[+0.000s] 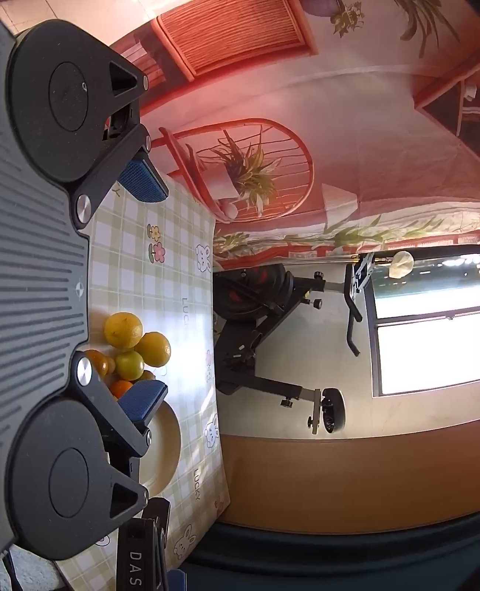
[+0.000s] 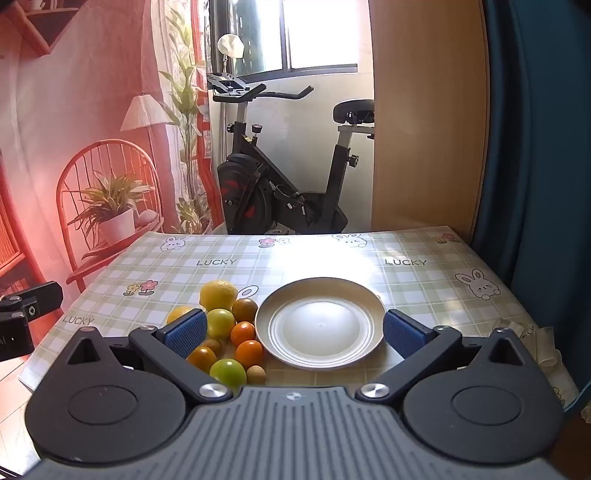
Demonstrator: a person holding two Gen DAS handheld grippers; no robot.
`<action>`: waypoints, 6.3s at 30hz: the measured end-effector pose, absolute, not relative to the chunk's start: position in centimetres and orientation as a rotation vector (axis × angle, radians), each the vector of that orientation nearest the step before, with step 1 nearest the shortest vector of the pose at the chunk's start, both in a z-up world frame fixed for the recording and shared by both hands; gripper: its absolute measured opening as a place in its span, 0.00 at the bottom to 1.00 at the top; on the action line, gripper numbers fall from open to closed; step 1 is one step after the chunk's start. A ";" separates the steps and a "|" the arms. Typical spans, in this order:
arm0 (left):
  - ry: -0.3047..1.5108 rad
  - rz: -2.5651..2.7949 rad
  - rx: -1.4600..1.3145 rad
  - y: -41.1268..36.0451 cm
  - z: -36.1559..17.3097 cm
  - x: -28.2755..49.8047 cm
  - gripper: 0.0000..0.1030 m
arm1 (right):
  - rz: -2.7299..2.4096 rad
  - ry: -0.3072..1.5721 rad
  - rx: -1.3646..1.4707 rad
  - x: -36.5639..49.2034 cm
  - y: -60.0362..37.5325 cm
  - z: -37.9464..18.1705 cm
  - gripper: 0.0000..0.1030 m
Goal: Organize fruits
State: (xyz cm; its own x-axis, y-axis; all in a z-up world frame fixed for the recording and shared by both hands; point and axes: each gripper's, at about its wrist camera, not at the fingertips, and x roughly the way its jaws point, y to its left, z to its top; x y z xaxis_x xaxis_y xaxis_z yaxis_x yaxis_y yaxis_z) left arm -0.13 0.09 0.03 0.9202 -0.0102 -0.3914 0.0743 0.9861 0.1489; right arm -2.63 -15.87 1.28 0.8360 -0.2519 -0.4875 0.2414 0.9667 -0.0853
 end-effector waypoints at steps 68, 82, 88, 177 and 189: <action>0.414 -0.036 0.130 0.5 -0.1 -0.1 1.00 | -0.261 0.518 -0.034 -2.9 -15.6 1.2 1.00; 0.414 -0.034 0.128 0.6 -0.1 -0.1 1.00 | -0.261 0.518 -0.035 -2.8 -15.6 1.2 1.00; 0.416 -0.034 0.126 0.7 -0.1 -0.1 1.00 | -0.263 0.520 -0.032 -2.7 -15.7 1.2 1.00; 0.665 -0.310 -0.024 -1.0 -11.5 10.8 0.48 | 0.175 0.699 -0.208 7.2 -15.1 -12.6 0.53; 0.710 -0.439 -0.017 -2.7 -12.6 10.8 0.41 | 0.157 0.736 -0.178 7.1 -15.7 -12.9 0.46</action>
